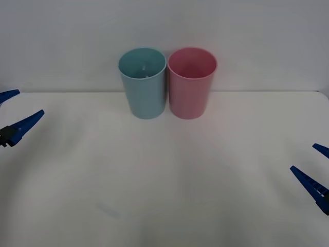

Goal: Grasp the object on the table and drop it into the matching bin: aluminum can to the light blue bin, PET bottle to the pink bin.

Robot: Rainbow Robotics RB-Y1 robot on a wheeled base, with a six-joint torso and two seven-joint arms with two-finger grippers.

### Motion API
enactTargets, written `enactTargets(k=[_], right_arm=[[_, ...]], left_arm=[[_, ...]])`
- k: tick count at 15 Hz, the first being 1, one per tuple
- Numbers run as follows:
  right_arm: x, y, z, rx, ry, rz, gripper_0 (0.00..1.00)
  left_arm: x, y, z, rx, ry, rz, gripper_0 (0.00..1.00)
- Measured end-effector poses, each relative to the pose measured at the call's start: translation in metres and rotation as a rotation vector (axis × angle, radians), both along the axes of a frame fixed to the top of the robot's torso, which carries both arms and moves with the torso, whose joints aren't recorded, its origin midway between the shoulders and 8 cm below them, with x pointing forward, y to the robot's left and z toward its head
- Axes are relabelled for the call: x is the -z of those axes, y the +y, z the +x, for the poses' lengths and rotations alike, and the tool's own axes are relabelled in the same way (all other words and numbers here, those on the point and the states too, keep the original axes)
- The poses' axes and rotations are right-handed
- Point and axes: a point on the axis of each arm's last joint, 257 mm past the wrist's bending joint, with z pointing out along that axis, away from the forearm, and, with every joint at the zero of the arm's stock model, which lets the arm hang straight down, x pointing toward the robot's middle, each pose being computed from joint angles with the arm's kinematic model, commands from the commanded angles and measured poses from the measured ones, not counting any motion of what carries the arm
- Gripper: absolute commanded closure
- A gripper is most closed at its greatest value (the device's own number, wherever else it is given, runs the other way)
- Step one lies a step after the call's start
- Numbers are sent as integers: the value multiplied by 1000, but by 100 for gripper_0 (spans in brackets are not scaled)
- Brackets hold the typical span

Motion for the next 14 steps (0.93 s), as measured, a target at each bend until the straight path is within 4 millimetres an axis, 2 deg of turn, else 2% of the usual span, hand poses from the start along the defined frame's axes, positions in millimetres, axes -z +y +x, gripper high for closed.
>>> enactTargets(k=[3,8,14], right_arm=[[0,0,0,0,0,0,0],[0,0,0,0,0,0,0],[0,0,0,0,0,0,0]], left_arm=[[16,15,-21,-4,24,41,0],[31,38,-53,-16,85,50,0],[42,41,-65,-17,116,36,0]])
